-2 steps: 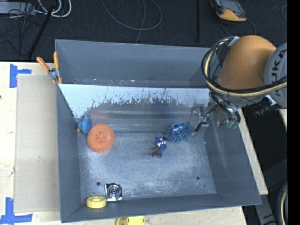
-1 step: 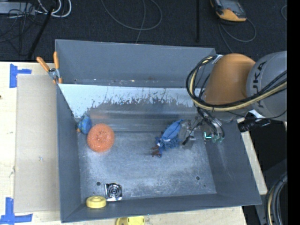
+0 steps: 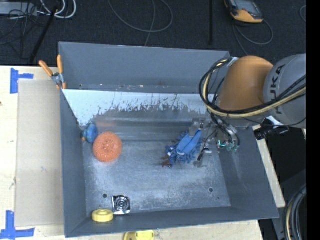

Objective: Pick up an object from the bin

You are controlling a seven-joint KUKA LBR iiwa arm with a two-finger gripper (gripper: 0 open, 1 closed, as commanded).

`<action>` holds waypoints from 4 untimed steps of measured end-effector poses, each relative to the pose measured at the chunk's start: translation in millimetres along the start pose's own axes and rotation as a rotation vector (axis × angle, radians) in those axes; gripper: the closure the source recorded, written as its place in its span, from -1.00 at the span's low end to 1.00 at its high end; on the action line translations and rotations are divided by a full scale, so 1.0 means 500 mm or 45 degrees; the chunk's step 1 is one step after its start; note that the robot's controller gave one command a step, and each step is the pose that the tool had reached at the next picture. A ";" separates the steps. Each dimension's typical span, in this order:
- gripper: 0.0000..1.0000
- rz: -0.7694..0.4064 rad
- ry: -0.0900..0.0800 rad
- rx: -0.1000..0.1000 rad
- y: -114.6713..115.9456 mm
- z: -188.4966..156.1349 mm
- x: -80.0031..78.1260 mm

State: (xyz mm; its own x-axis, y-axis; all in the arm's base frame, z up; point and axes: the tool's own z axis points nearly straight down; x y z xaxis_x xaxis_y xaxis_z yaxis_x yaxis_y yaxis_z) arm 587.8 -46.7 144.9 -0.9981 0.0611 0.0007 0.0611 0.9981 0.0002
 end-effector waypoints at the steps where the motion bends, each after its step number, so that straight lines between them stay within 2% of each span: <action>1: 1.00 0.020 -0.001 -0.002 0.176 0.149 -0.026; 3: 1.00 0.019 -0.002 -0.002 0.176 0.147 -0.025; 4: 1.00 -0.057 -0.008 0.000 0.186 0.059 -0.036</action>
Offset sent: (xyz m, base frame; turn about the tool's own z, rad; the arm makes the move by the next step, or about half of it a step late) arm 0.0000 0.0000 0.0000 0.0000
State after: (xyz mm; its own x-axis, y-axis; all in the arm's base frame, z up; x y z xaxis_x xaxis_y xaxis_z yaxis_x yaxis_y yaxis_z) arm 611.6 45.2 115.6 -0.9998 0.0165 -0.0056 0.0165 0.9999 0.0002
